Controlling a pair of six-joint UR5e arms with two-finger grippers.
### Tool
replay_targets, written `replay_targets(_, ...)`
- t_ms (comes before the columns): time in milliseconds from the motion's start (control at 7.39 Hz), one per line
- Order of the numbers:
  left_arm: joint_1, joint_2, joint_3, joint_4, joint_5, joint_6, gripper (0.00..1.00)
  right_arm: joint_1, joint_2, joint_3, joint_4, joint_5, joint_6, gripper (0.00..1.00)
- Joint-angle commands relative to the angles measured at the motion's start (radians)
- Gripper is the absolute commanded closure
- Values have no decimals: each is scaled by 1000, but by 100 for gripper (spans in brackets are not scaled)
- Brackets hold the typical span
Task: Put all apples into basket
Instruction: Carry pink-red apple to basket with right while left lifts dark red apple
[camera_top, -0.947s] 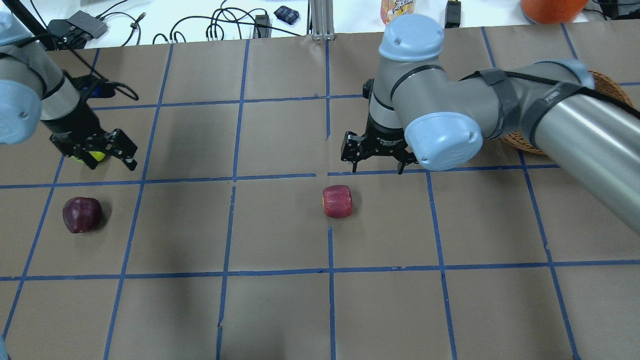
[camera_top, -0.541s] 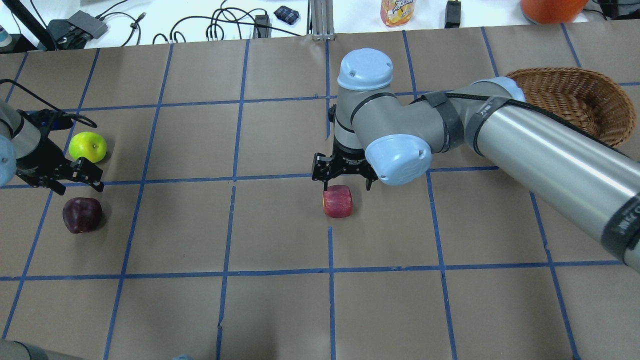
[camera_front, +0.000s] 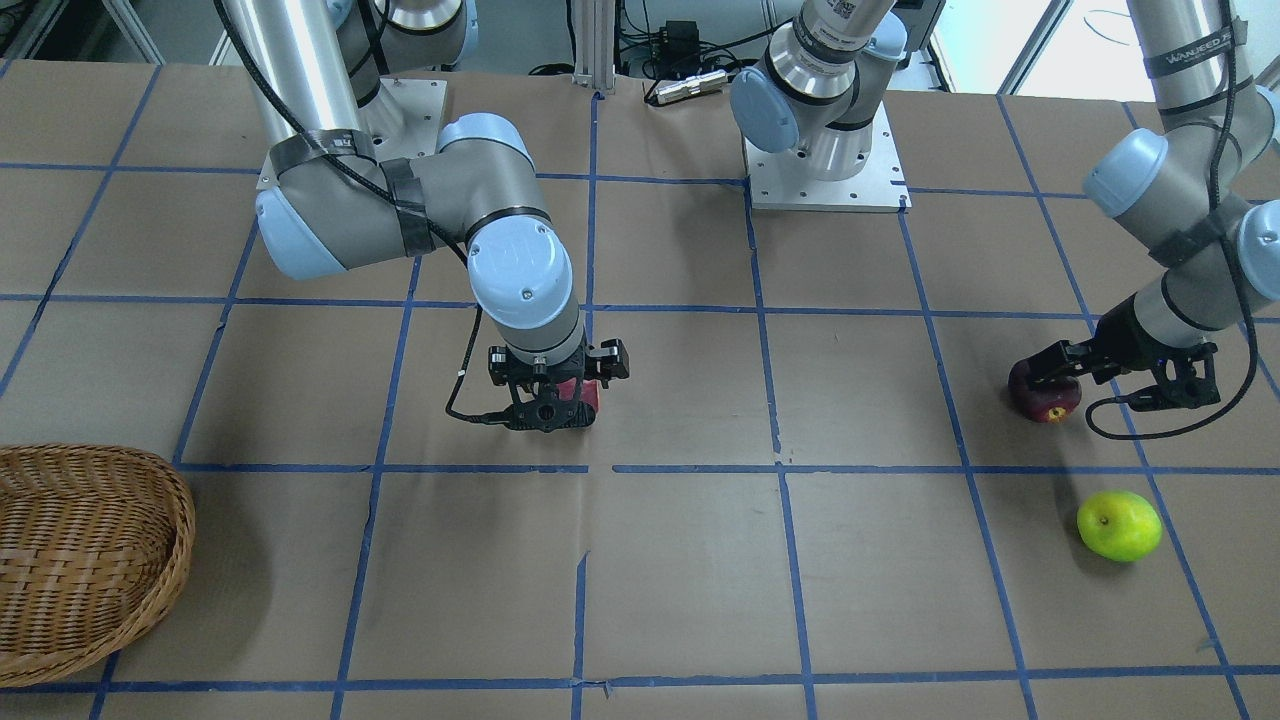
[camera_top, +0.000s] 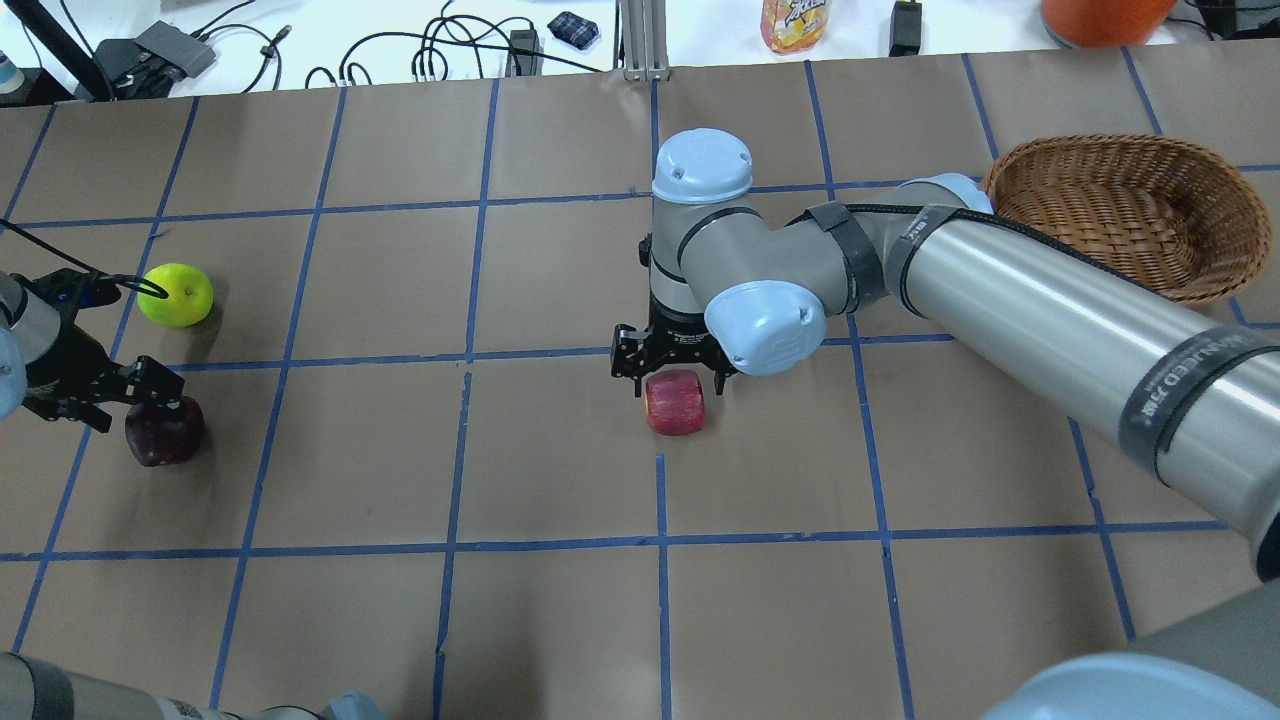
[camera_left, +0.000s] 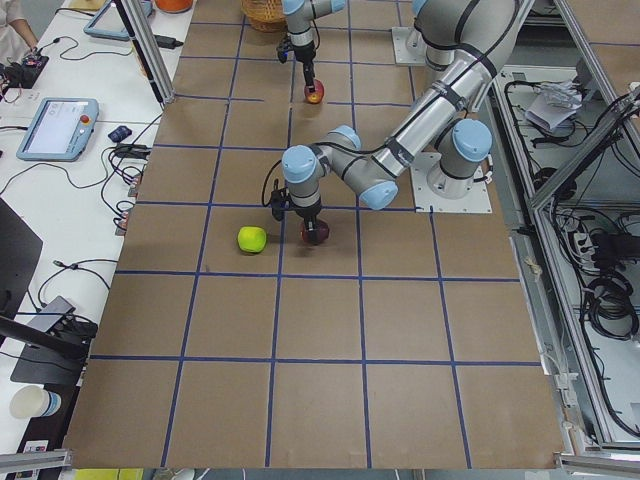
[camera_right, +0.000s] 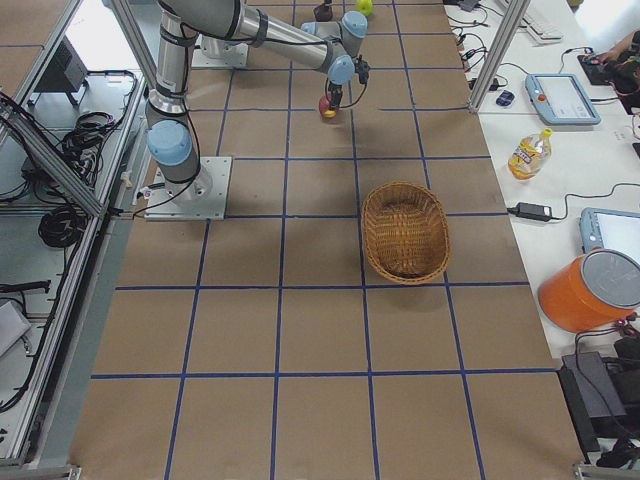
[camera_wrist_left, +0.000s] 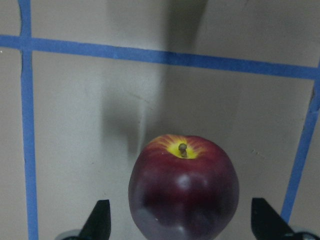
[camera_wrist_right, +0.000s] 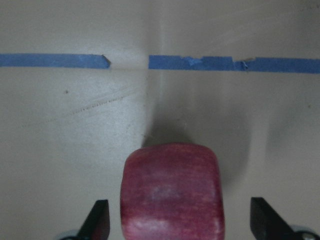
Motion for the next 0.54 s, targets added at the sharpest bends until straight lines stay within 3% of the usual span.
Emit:
replay_targets(0, 2, -15, -4, 1, -3, 2, 0, 0, 17, 0, -24, 1, 4, 2)
replay_targets(271, 2, -47, -4, 3, -12, -3, 0, 0, 19, 0, -24, -7, 19, 97)
replay_targets(406, 2, -58, -4, 7, -13, -1, 4, -1, 11, -2, -23, -13, 19, 100)
